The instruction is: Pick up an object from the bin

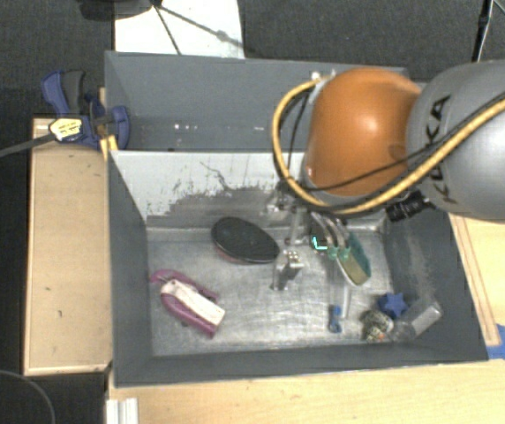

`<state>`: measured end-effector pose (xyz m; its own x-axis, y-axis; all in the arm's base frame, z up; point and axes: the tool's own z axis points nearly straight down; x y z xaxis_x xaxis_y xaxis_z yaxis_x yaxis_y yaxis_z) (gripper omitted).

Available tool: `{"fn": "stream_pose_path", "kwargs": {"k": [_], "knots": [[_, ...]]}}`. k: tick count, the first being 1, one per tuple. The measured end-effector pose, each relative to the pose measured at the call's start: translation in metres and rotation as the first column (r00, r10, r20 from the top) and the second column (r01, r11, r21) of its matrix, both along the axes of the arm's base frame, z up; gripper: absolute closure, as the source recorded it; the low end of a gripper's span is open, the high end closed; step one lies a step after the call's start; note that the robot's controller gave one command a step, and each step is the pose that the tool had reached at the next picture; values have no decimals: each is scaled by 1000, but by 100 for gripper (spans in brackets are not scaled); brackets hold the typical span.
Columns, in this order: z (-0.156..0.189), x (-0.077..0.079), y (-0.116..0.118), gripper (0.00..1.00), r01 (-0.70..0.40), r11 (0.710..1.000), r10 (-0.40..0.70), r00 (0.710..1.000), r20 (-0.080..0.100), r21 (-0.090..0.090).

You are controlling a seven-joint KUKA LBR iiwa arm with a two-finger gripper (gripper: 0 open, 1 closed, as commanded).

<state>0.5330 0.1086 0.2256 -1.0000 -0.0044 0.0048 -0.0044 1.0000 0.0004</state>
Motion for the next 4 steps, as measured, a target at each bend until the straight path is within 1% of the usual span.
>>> {"fn": "stream_pose_path", "kwargs": {"k": [1,2,3,4], "knots": [[-143,50,-23,0,77,997,-77,997,11,2],[-145,25,28,0,194,981,-194,981,2,1],[-145,26,26,100,199,980,-199,980,4,0],[-145,26,26,0,201,980,-201,980,4,1]]}}
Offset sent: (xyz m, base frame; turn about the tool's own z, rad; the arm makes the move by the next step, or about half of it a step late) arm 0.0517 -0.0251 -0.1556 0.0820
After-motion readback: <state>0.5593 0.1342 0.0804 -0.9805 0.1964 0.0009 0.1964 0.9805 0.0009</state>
